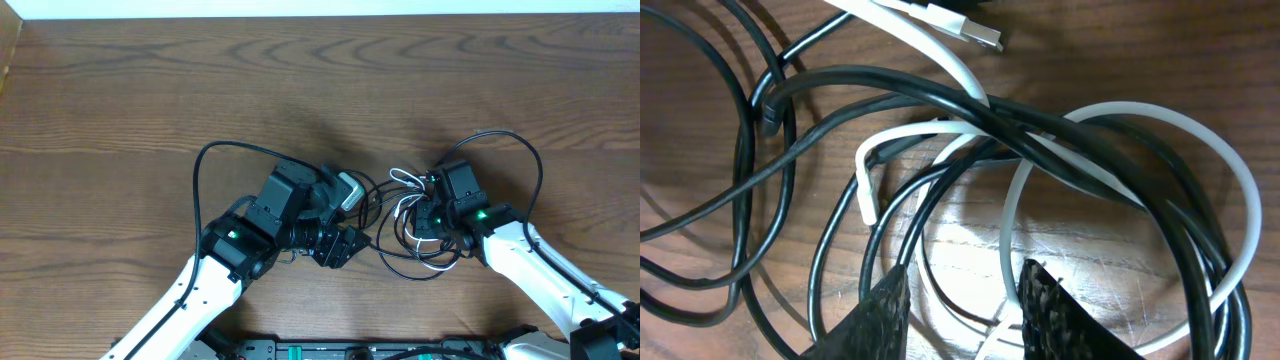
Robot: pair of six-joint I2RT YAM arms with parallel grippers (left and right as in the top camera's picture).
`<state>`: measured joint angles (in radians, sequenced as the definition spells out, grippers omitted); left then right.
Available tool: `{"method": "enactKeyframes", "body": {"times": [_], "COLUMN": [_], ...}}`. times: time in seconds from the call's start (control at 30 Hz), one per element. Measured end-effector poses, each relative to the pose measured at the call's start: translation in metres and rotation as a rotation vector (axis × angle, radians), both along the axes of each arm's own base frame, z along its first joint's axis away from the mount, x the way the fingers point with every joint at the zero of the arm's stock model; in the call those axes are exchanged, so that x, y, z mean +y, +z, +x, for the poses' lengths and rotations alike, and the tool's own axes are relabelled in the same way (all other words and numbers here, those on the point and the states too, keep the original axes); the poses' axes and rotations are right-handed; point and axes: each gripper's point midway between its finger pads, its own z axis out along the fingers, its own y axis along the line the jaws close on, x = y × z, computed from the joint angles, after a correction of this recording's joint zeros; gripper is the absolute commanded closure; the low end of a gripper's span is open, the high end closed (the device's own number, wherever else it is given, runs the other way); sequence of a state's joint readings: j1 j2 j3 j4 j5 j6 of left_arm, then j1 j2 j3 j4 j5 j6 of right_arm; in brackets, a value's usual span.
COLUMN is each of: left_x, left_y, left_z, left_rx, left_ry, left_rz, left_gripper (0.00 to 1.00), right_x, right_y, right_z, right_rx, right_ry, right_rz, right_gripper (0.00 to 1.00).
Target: Untangle cables
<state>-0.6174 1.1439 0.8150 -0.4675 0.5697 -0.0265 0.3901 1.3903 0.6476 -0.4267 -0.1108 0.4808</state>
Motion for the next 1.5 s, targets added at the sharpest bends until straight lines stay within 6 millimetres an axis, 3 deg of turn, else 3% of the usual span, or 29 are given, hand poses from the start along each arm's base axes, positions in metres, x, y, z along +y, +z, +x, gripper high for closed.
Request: {"method": "enactKeyframes", "body": {"times": [0.5, 0.73, 0.87, 1.37, 1.5], "left_x": [-0.001, -0.001, -0.001, 0.000, 0.000], "left_y": [0.000, 0.000, 0.001, 0.000, -0.001], "left_z": [-0.001, -0.001, -0.001, -0.002, -0.002], "left_rx": [0.003, 0.003, 0.003, 0.007, 0.011], "left_ry": [-0.005, -0.005, -0.005, -0.005, -0.005], "left_rz": [-0.005, -0.005, -0.005, -0.002, 0.001], "left_gripper": [0.31, 0.32, 0.32, 0.32, 0.32], "right_x": [-0.007, -0.010, -0.011, 0.000, 0.011], "right_y": [-0.005, -0.015, -0.017, -0.013, 0.002], "right_z": [0.001, -0.007, -0.008, -0.004, -0.005], "right_rx": [-0.015, -0.005, -0.002, -0.018, -0.034], "right_ry": [-0.015, -0.016, -0.016, 0.003, 0.029], "right_rz": [-0.031, -0.038, -0.039, 0.013, 0.077], "right_gripper": [0.72, 0.85, 0.99, 0.99, 0.99]}}
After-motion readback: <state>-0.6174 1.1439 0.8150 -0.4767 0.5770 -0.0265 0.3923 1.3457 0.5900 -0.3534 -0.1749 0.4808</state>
